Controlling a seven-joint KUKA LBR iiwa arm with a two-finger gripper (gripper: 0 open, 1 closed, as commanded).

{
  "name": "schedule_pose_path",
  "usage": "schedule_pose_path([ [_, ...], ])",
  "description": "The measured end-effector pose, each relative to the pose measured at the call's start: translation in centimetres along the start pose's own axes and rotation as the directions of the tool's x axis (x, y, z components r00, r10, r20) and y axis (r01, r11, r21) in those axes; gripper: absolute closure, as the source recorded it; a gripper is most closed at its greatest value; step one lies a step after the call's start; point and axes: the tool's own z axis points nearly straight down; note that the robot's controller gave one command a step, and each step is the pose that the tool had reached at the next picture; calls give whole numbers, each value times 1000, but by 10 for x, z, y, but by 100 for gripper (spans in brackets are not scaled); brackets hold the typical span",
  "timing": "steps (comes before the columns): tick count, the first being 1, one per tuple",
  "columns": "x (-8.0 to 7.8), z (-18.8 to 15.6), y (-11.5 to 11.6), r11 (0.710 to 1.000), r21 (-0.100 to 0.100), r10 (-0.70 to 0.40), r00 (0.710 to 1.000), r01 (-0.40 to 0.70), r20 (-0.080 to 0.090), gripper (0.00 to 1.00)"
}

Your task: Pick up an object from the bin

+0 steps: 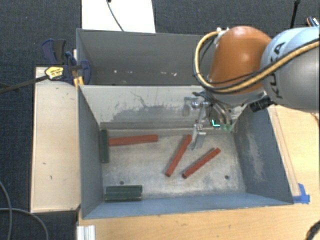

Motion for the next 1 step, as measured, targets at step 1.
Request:
schedule_pose_path([
  [1,14,137,10,983,1,-183,983,183,-1,0],
])
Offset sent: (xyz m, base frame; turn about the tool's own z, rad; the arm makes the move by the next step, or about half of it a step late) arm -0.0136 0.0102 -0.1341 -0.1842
